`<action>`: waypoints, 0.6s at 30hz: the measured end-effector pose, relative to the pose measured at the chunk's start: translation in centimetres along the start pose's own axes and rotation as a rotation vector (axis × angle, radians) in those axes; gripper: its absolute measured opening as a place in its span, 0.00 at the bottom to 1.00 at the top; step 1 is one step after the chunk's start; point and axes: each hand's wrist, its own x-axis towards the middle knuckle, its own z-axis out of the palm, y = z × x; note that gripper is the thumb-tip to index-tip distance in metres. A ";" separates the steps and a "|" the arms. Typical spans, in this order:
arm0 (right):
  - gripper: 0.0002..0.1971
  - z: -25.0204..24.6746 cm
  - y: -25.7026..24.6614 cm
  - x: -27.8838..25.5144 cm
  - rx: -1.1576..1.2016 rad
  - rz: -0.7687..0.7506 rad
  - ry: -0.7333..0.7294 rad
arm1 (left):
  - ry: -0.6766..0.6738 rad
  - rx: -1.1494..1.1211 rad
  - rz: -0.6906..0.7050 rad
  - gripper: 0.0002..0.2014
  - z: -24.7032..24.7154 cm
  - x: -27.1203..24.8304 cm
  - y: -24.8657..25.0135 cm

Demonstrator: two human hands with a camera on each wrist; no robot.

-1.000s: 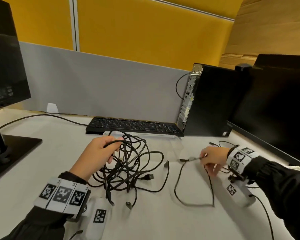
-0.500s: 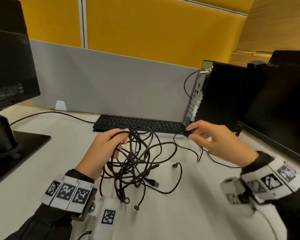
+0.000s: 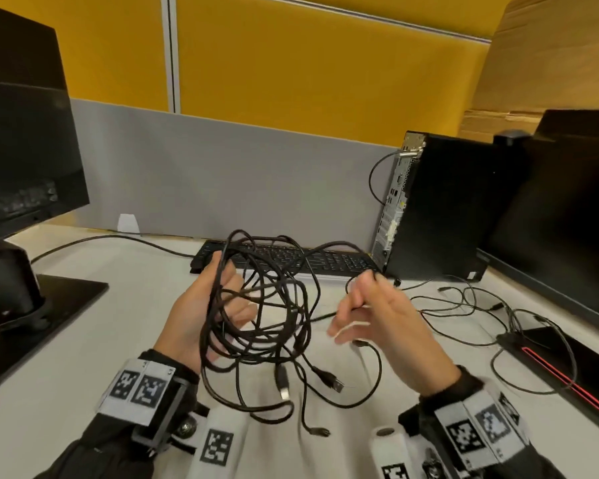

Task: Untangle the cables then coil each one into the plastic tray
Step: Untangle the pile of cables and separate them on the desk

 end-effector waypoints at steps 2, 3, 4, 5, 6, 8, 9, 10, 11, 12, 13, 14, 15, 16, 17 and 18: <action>0.19 -1.2 -0.4 -0.1 -0.081 -0.147 0.166 | -0.039 -0.018 0.004 0.19 -0.4 0.1 0.4; 0.20 -1.9 -0.7 -0.3 -0.121 -0.201 0.257 | -0.040 -0.010 0.014 0.19 -0.6 0.2 0.5; 0.22 -2.6 -0.9 -0.5 -0.149 -0.237 0.350 | -0.018 0.004 0.024 0.19 -0.8 0.3 0.7; 0.23 -3.4 -1.2 -0.7 -0.169 -0.268 0.444 | 0.017 0.019 0.034 0.19 -1.0 0.4 0.9; 0.23 -4.2 -1.3 -0.9 -0.176 -0.297 0.534 | 0.046 0.038 0.044 0.19 -1.2 0.5 1.0; 0.23 -5.8 -1.2 -1.3 -0.176 -0.348 0.682 | 0.071 0.083 0.057 0.19 -1.2 0.5 1.2; 0.24 -6.4 -1.0 -1.4 -0.176 -0.363 0.724 | 0.076 0.097 0.058 0.19 -1.2 0.5 1.1; 0.25 -6.8 -0.8 -1.5 -0.179 -0.363 0.742 | 0.080 0.100 0.059 0.18 -1.1 0.4 1.0; 0.26 -7.1 -0.6 -1.6 -0.192 -0.348 0.738 | 0.084 0.094 0.058 0.18 -0.9 0.2 1.0; 0.26 -7.2 -0.3 -1.7 -0.218 -0.319 0.715 | 0.094 0.092 0.066 0.18 -0.6 0.1 1.0; 0.25 -7.3 -0.2 -1.9 -0.258 -0.283 0.680 | 0.106 0.102 0.083 0.19 -0.5 0.0 1.0; 0.26 -7.4 -0.1 -2.1 -0.309 -0.243 0.635 | 0.119 0.125 0.104 0.20 -0.5 0.0 1.1; 0.27 -7.4 -0.2 -2.3 -0.373 -0.207 0.580 | 0.130 0.136 0.111 0.20 -0.3 -0.2 1.1; 0.29 -7.3 -0.3 -2.5 -0.444 -0.181 0.510 | 0.115 0.116 0.110 0.20 -0.2 -0.2 1.1; 0.29 -7.0 -0.6 -2.7 -0.518 -0.163 0.432 | 0.087 0.070 0.104 0.19 -0.2 -0.2 1.1; 0.29 -6.6 -0.9 -2.8 -0.586 -0.154 0.352 | 0.071 0.041 0.098 0.18 -0.2 -0.2 1.1</action>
